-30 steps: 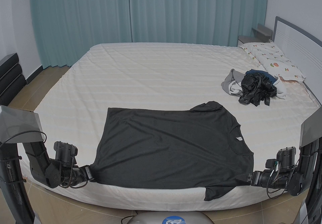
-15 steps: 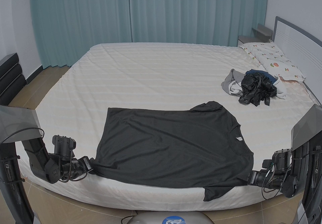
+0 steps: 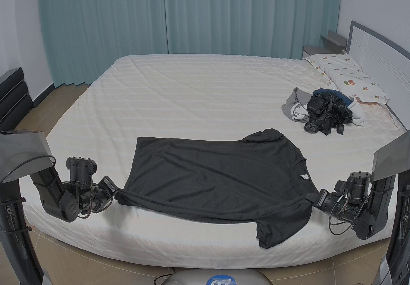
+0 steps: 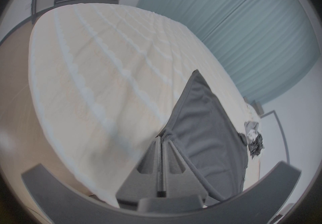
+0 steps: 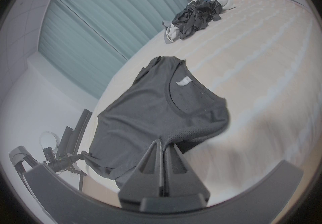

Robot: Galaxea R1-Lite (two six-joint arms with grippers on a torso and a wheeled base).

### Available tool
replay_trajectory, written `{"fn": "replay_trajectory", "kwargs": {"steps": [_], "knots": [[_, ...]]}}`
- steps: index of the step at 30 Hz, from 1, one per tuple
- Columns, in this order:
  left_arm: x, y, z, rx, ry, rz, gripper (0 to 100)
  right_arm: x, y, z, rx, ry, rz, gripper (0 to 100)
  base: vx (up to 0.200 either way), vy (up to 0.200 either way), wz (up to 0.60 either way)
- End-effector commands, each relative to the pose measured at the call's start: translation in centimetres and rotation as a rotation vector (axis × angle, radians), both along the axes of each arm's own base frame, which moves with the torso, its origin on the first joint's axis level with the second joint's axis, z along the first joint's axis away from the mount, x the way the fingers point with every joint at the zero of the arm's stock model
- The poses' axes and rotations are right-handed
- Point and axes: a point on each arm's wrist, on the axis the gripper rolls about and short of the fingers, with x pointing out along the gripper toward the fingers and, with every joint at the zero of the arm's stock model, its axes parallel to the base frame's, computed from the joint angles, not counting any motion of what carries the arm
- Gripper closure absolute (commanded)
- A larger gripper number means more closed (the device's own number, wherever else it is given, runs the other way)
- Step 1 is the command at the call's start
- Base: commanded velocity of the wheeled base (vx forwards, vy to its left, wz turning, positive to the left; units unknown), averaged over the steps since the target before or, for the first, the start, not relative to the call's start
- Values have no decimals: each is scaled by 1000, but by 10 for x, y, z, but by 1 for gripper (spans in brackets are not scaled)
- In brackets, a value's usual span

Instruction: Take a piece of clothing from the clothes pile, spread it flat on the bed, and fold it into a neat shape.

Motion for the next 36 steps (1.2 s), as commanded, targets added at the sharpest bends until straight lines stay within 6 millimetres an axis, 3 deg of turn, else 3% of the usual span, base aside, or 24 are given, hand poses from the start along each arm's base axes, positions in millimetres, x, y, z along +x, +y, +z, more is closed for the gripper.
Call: {"fn": "replay_trajectory", "kwargs": {"steps": [1,5,6,11,14,17,18,20,29,36], "knots": [[9,3,-12,-9,9,20,100,11,1,-11,5,-5,-1,100,0,0,0],[12,5,-20,-12,23,27,100,21,-2,-21,4,-8,-14,100,0,0,0],[13,4,-20,-13,22,26,100,25,-2,-24,5,-12,-15,0,0,0,0],[15,5,-24,-24,27,39,100,28,-6,-25,3,-17,-29,0,0,0,0],[15,7,-24,-28,31,47,100,25,-19,-12,3,-46,-65,0,0,0,0],[15,7,-24,-29,31,46,100,16,-27,1,10,-57,-80,0,0,0,0],[15,7,-24,-29,31,46,100,2,-26,8,18,-39,-35,0,0,0,0],[15,7,-24,-29,31,46,100,-8,-24,10,22,-22,15,0,0,0,0],[14,7,-24,-30,31,44,100,-46,-7,-8,-71,117,170,0,0,0,0],[14,7,-24,-28,31,45,100,-48,8,-20,-84,159,237,0,0,0,0]]}}
